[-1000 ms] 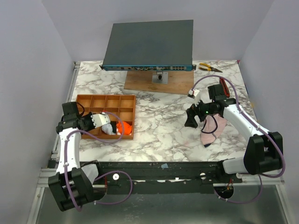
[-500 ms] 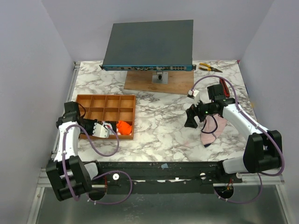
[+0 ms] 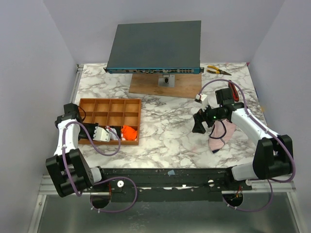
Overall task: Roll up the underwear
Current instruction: Place the underwear in the storage box.
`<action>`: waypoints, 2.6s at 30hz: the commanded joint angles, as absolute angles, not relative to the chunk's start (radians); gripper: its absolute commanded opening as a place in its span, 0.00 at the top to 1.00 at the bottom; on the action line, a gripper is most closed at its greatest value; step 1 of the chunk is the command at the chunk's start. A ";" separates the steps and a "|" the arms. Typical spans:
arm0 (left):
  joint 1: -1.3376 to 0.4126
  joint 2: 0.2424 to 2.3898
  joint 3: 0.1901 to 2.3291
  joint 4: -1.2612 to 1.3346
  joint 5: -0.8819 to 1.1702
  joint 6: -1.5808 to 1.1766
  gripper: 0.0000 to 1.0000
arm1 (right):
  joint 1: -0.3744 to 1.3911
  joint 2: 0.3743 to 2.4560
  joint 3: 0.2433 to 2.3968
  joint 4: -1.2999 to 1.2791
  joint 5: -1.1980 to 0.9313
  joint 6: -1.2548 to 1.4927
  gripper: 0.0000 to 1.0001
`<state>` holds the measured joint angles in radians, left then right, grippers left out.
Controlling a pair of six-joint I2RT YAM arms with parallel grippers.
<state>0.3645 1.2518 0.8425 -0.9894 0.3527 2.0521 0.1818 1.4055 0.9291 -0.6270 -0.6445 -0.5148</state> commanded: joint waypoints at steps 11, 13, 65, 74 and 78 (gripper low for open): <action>0.357 1.358 0.867 -1.037 0.414 2.684 1.00 | 0.186 1.438 0.914 -0.617 -0.630 -0.508 0.00; 0.353 1.374 0.878 -1.040 0.428 2.684 1.00 | 0.186 1.439 0.914 -0.618 -0.629 -0.507 0.00; 0.301 1.673 1.073 -1.237 0.428 2.678 0.72 | 0.185 1.486 0.931 -0.626 -0.644 -0.519 0.00; 0.322 1.659 1.075 -1.223 0.462 2.675 0.18 | 0.186 1.489 0.936 -0.630 -0.660 -0.523 0.00; 0.330 1.647 1.093 -1.245 0.496 2.665 0.01 | 0.186 1.493 0.939 -0.631 -0.661 -0.526 0.00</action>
